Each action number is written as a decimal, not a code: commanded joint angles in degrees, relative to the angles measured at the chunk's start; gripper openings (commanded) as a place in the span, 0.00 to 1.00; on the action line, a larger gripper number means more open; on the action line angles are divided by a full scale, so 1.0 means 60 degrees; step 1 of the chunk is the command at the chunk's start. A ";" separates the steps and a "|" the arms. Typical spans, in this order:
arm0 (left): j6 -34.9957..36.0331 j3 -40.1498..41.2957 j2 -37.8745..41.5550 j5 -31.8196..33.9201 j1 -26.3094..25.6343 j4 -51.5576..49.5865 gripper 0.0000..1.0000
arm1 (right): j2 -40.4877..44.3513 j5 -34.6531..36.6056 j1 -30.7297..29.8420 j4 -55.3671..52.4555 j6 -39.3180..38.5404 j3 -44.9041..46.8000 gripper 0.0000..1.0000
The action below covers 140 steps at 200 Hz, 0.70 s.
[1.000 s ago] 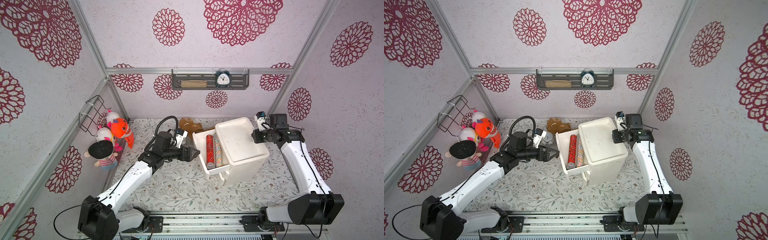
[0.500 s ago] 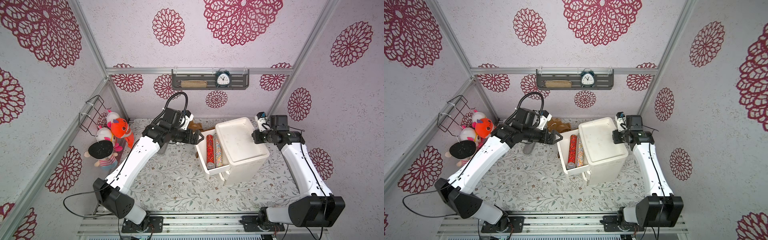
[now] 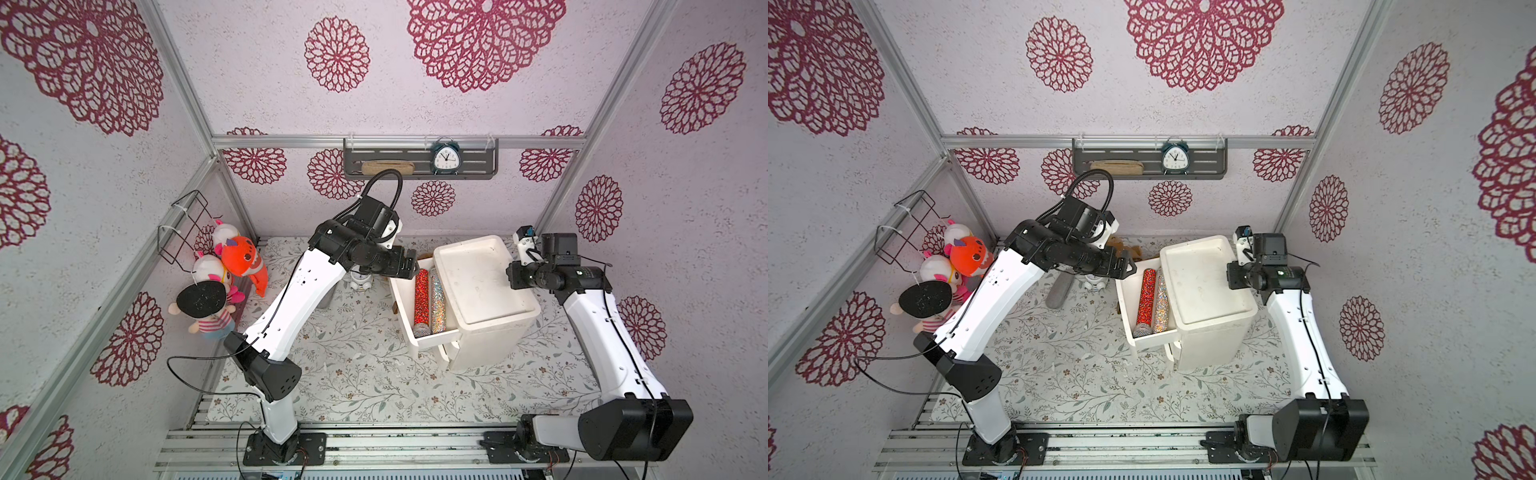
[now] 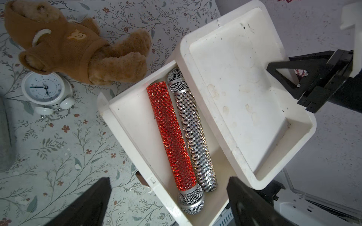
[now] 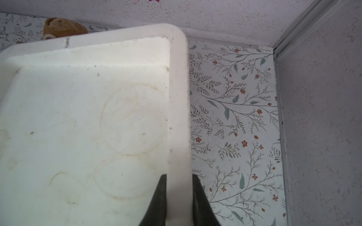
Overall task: Take the microphone out of the drawer
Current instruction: Pick up the microphone from the drawer.
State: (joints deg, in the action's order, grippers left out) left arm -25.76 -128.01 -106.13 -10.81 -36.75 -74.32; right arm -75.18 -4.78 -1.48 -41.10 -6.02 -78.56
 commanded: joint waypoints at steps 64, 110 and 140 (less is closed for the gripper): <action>-0.0363 -0.1495 -0.1374 0.0537 -0.0597 -0.1597 0.96 | 0.0564 0.0252 0.0202 0.1496 0.0766 -0.0522 0.00; -0.0417 -0.1794 -0.1870 0.0855 -0.0839 -0.1820 0.80 | 0.0288 -0.0006 0.0151 0.1570 0.1064 -0.0676 0.00; -0.0532 -0.1811 -0.2082 0.1179 -0.1000 -0.1799 0.75 | 0.0210 0.0029 0.0056 0.1577 0.1048 -0.0690 0.00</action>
State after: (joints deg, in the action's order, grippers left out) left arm -28.12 -137.75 -117.84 -6.09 -41.36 -84.44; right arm -75.20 -4.89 -1.43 -41.06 -4.95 -78.52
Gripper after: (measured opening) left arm 0.764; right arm 0.178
